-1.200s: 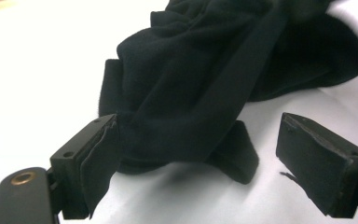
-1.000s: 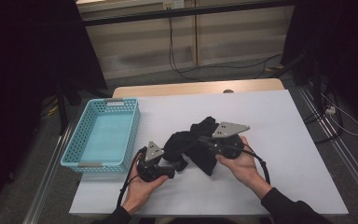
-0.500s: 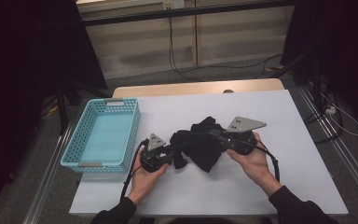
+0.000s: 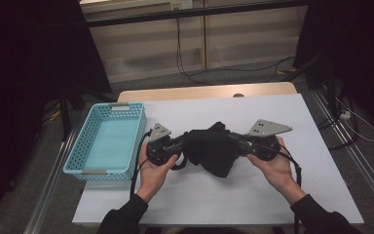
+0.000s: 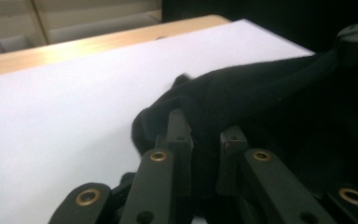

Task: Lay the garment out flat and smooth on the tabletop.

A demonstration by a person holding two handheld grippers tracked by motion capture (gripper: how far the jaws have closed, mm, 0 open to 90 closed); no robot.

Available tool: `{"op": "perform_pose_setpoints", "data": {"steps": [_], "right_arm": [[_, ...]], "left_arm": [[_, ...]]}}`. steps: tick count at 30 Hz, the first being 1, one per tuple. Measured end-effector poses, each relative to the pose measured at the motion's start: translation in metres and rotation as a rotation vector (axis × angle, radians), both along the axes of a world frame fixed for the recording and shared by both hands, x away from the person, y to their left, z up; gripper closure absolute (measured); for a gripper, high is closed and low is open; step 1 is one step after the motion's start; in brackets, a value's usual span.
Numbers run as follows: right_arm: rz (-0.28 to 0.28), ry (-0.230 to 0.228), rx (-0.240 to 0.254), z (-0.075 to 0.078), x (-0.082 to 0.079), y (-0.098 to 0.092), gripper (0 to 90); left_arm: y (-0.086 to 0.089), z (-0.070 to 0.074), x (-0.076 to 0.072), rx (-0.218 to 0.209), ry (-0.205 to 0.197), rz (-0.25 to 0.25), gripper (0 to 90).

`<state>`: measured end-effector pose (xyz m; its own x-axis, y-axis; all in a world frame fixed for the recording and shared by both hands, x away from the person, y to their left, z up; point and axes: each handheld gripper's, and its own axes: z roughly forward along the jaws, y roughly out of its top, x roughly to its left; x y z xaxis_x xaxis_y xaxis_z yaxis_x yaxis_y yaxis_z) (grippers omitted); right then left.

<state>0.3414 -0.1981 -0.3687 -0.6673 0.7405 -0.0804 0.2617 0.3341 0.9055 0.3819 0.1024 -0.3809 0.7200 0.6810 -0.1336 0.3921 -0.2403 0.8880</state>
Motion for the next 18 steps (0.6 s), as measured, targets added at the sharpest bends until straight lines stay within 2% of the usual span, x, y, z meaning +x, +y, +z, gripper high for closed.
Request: {"op": "perform_pose_setpoints", "data": {"steps": [5, 14, 15, 18], "right_arm": [[-0.028, 0.002, -0.014, -0.003, -0.007, -0.015, 87.6], [-0.084, 0.076, -0.056, -0.039, -0.013, -0.039, 86.6], [-0.09, 0.076, -0.057, -0.04, -0.013, -0.04, 85.3], [-0.094, 0.076, -0.046, -0.041, -0.015, -0.036, 70.5]], "left_arm": [[-0.017, 0.002, -0.003, 0.017, -0.009, -0.049, 79.5], [-0.054, -0.015, -0.011, 0.049, 0.027, -0.136, 79.1], [-0.056, -0.016, -0.013, 0.059, 0.026, -0.141, 79.1], [-0.059, -0.02, -0.015, 0.065, 0.038, -0.15, 78.8]]}}
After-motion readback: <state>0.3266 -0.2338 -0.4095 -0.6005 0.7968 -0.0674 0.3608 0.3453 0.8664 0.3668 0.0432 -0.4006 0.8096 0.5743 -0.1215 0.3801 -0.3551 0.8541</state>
